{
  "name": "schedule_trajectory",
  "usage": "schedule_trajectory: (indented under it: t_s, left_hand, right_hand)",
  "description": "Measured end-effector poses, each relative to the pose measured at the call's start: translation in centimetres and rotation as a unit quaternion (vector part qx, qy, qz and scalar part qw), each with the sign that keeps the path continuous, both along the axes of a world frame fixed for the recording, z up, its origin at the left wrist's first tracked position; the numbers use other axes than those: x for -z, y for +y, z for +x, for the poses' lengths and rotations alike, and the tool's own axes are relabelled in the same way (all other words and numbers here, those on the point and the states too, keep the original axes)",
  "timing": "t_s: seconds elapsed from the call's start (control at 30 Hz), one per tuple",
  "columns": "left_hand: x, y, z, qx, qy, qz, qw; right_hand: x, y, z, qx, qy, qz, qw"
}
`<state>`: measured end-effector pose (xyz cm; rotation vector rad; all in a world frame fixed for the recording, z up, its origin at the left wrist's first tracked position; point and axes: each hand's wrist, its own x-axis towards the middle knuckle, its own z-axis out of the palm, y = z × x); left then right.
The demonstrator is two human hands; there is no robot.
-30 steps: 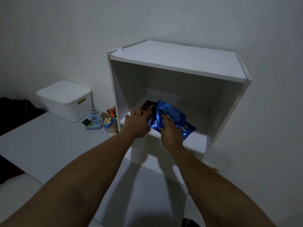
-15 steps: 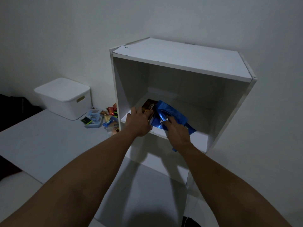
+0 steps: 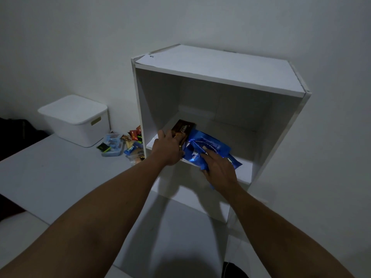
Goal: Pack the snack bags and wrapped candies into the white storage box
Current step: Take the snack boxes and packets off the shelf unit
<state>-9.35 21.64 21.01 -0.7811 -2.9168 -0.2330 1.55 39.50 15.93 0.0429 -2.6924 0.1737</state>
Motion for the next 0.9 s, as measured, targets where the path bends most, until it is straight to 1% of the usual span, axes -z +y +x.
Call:
schedule_trajectory:
  t_s: [0.13,0.23,0.33,0.47,0.57,0.67,0.73,0.8,0.9]
  left_hand:
    - [0.0,0.2,0.1,-0.003,-0.024,0.021,0.999]
    - [-0.4,0.4,0.6,-0.007,-0.031,0.034,0.999]
    - [-0.6,0.2,1.1,-0.007,-0.029,0.045,0.999]
    - [-0.6,-0.6,2.0,-0.008,-0.031,0.079,0.996]
    - [-1.0,-1.5,3.0,-0.017,-0.040,0.089,0.995]
    - [-2.1,-2.6,4.2,-0.019,-0.028,0.086,0.996]
    - [-3.1,-3.4,5.1,-0.030,-0.034,0.094,0.995]
    - [-3.8,-4.2,5.7,-0.039,-0.040,0.105,0.993]
    - [-4.8,-5.1,6.6,-0.044,-0.034,0.120,0.991]
  right_hand:
    - [-0.2,-0.2,1.1,-0.032,0.029,-0.007,0.999]
    - [-0.9,-0.2,2.2,-0.044,-0.002,-0.026,0.999]
    - [-2.3,-0.5,2.8,-0.056,-0.005,-0.055,0.997]
    - [-3.6,-0.4,3.0,-0.020,-0.037,-0.028,0.999]
    - [-4.5,-0.2,3.6,-0.016,-0.025,-0.021,0.999]
    - [-5.6,-0.3,4.4,-0.024,-0.043,-0.057,0.997]
    - [-6.4,-0.4,5.0,-0.013,-0.037,-0.094,0.995]
    - [-6.7,-0.5,5.0,-0.004,-0.028,-0.103,0.994]
    - [-7.7,-0.8,5.7,-0.001,-0.011,-0.177,0.984]
